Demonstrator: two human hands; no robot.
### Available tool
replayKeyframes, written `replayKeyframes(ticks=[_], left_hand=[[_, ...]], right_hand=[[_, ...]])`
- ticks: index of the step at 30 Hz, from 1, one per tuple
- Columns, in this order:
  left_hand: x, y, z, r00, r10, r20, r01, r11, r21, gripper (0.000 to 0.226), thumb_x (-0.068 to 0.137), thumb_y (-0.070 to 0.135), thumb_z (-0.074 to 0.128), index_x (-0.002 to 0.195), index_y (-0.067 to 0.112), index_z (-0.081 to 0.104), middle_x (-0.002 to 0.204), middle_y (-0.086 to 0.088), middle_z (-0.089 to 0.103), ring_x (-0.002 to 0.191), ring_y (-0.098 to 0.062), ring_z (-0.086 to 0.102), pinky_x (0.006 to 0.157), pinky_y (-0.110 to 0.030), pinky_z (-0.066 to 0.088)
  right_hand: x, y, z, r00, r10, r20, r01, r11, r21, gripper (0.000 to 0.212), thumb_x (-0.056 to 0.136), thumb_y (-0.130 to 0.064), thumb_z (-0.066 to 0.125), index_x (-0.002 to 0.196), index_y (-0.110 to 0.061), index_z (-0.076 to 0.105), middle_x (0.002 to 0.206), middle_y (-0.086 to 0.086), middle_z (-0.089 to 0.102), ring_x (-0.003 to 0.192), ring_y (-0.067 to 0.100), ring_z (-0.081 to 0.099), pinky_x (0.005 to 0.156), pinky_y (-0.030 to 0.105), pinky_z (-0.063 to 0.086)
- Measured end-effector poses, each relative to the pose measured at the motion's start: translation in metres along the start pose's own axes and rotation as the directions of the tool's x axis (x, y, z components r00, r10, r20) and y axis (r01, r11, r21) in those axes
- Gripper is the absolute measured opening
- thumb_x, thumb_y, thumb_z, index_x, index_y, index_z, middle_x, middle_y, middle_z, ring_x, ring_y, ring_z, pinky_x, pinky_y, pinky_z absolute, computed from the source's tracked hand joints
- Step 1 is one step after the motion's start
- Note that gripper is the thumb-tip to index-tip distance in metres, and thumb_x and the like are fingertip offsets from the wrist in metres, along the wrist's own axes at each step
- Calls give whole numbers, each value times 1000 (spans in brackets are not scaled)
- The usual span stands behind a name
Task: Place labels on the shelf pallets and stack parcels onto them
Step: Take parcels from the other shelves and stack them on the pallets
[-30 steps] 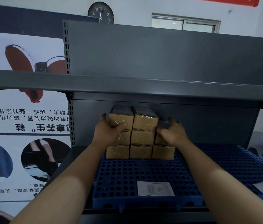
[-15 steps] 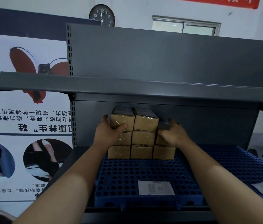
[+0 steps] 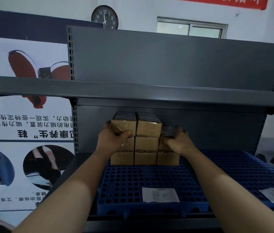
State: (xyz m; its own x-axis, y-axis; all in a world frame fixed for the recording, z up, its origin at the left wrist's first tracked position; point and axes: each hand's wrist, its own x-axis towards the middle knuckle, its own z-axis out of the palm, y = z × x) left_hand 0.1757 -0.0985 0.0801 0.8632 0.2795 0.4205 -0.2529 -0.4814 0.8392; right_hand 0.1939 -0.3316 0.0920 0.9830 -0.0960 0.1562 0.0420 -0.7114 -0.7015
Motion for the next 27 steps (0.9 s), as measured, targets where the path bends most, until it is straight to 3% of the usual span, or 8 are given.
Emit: replayKeyframes(ticks=[3,8,14,20,23,27], left_hand=[[0,-1,0,1000,-2,0,2,1000,6,71,80,36,75,136,11,39,127,-4,58,98,-9,51,70,-18,38],[4,-3,0,1000,-19,3,19,1000,19,92,77,42,75,148,10,25,139,-9,51,124,-25,51,84,-24,40],[4,-3,3,1000,2,-8,-2,1000,9,72,78,37,76,135,10,40,130,-8,57,110,-18,56,77,-23,40],[8,-7,2,1000,1,-10,-1,1000,19,95,76,44,76,148,9,25,141,-10,49,126,-26,50,88,-28,42],[10,-9,2,1000,0,-9,0,1000,19,94,76,43,76,148,9,26,140,-10,50,125,-25,51,86,-26,41],[10,-12,3,1000,-3,-8,4,999,35,97,75,46,76,148,8,25,140,-12,50,125,-26,50,89,-30,43]], right_hand=[[3,1,-1,1000,-5,2,5,1000,-17,89,84,-38,60,154,-23,7,157,9,13,140,32,27,111,43,36],[8,3,-2,1000,-14,-12,14,1000,-28,90,83,-38,61,154,-23,7,157,10,14,141,32,26,111,42,36],[13,6,-3,999,-28,-22,27,998,-51,91,83,-37,62,154,-22,7,159,10,13,143,32,22,113,43,33],[16,8,-1,999,-47,-16,45,997,-66,89,84,-38,60,155,-23,8,158,11,14,142,33,22,112,44,33],[18,11,0,1000,-25,-5,25,997,-76,90,82,-35,61,155,-26,9,158,12,15,142,33,23,112,45,34],[18,14,2,999,5,36,-1,995,-95,102,73,-47,69,154,-27,11,155,13,19,142,33,20,111,47,36]])
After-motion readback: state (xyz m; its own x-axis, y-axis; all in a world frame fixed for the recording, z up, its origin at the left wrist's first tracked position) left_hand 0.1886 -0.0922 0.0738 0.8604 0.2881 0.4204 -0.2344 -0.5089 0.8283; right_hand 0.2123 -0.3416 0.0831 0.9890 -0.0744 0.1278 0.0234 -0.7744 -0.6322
